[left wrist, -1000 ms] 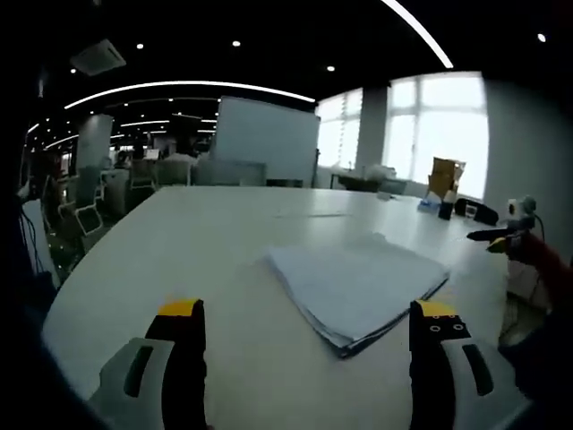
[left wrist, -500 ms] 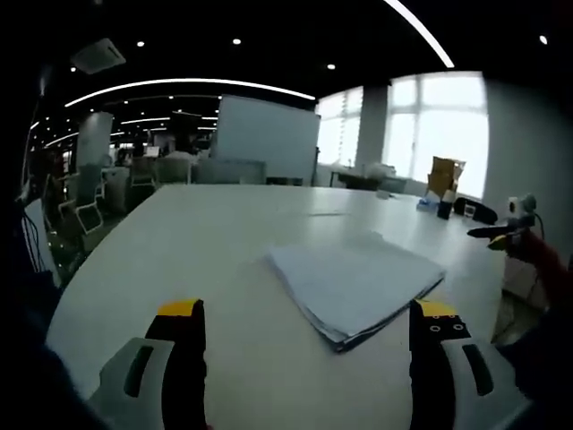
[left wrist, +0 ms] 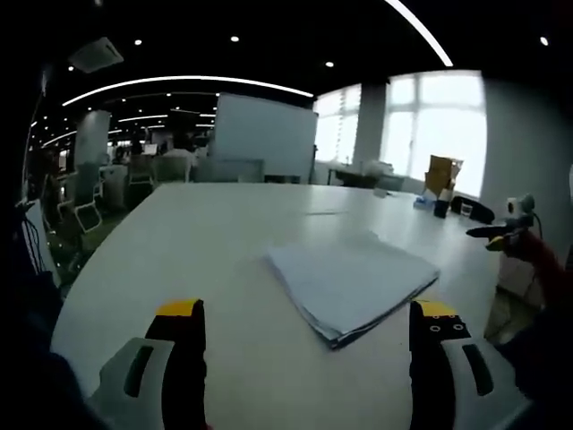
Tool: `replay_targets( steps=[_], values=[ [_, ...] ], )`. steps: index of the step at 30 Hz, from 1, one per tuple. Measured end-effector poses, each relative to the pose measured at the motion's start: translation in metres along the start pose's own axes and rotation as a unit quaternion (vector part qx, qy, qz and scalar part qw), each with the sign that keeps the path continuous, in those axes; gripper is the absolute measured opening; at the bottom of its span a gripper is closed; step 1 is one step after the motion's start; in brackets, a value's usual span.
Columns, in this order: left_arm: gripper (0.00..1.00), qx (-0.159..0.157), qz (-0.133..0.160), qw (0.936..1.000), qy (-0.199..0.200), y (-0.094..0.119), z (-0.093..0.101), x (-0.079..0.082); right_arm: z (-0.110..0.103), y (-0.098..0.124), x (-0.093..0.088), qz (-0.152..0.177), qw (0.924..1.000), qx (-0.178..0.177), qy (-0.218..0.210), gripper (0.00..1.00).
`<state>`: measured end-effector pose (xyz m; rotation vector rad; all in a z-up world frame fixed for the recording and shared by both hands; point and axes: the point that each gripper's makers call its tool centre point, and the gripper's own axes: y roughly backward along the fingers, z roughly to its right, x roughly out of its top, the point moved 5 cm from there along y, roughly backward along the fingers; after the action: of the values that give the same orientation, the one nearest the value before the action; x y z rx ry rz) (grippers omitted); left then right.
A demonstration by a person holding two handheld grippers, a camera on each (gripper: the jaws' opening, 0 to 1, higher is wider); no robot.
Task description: Organize the stack of printing papers by aligning and flattening the scattered papers on the table
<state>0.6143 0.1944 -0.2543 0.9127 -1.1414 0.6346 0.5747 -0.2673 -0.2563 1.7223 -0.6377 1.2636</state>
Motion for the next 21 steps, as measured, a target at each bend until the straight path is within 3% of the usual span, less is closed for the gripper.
replay_targets(
  steps=[21],
  values=[
    [0.97, -0.003, -0.01, 0.9999, -0.011, 0.005, 0.0021, 0.0005, -0.0007, 0.0041, 0.0043, 0.006, 1.0, 0.002, -0.002, 0.9]
  ],
)
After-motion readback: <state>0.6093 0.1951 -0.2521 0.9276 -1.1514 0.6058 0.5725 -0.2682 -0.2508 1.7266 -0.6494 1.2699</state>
